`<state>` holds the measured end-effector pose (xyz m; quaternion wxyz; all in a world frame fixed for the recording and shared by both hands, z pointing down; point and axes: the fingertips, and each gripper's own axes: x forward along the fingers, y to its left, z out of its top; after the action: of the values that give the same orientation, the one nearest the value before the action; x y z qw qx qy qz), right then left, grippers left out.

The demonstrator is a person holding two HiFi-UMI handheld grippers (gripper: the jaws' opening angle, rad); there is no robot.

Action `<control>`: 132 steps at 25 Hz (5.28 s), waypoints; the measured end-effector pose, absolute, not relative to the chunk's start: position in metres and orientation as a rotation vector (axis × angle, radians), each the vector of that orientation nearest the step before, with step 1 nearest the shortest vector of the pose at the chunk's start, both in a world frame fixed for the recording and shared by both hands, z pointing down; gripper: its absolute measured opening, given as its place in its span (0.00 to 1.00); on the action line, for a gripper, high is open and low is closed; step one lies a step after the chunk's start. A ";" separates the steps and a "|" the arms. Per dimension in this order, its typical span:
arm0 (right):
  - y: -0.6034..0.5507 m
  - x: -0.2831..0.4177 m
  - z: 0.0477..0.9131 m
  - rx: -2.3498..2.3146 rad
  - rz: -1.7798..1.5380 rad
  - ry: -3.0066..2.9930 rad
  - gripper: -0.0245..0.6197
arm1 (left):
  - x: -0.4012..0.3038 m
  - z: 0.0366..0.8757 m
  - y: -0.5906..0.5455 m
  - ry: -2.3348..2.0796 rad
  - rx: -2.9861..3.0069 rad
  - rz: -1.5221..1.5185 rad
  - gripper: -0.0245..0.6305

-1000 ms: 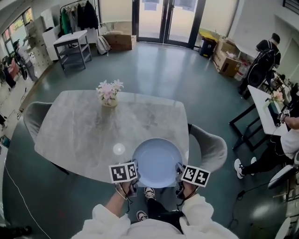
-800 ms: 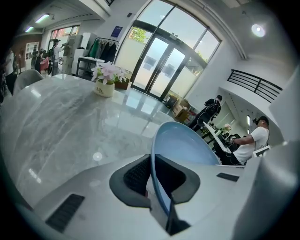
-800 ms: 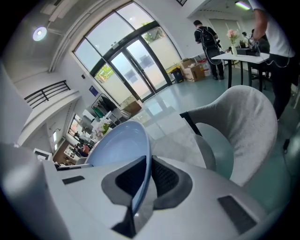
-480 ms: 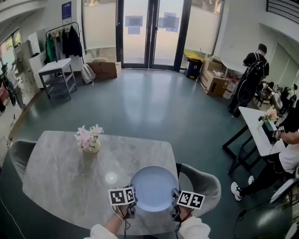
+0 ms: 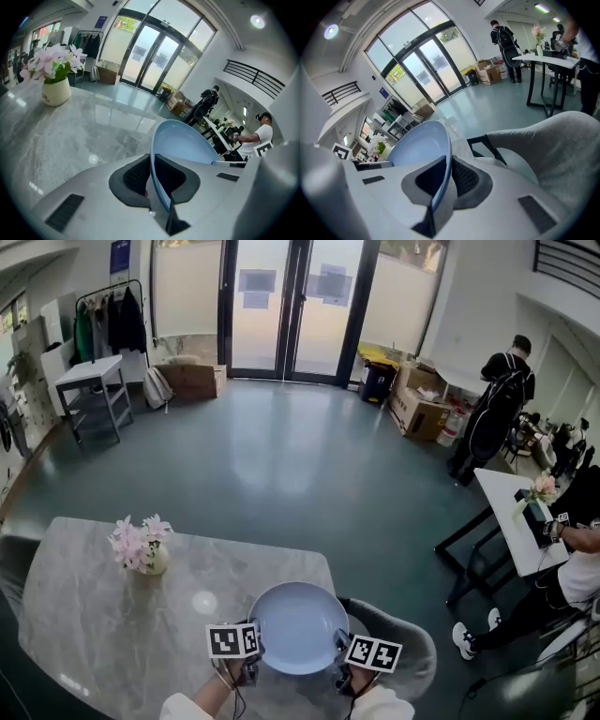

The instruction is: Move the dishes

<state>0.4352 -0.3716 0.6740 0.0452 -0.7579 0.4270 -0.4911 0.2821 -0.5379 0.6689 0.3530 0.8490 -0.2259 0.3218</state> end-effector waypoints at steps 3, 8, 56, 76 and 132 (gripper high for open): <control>-0.385 0.456 0.680 -2.317 -1.487 1.316 0.17 | 0.304 0.675 -0.551 -0.564 2.201 0.838 0.08; -0.408 0.480 0.693 -2.315 -1.458 1.297 0.17 | 0.330 0.682 -0.577 -0.576 2.221 0.834 0.08; -0.456 0.518 0.718 -2.413 -1.472 1.351 0.29 | 0.349 0.719 -0.639 -0.620 2.178 0.864 0.25; -0.387 0.445 0.620 -2.389 -1.309 1.264 0.21 | 0.283 0.601 -0.540 -0.605 2.293 0.722 0.25; -0.120 0.166 0.514 -2.465 -1.120 1.412 0.15 | 0.064 0.499 -0.246 -0.466 2.468 0.571 0.06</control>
<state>0.1664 -0.1197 0.5137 0.0440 -0.8064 0.4620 -0.3665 0.0640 -0.2465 0.4988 0.2791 0.9201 -0.1736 0.2130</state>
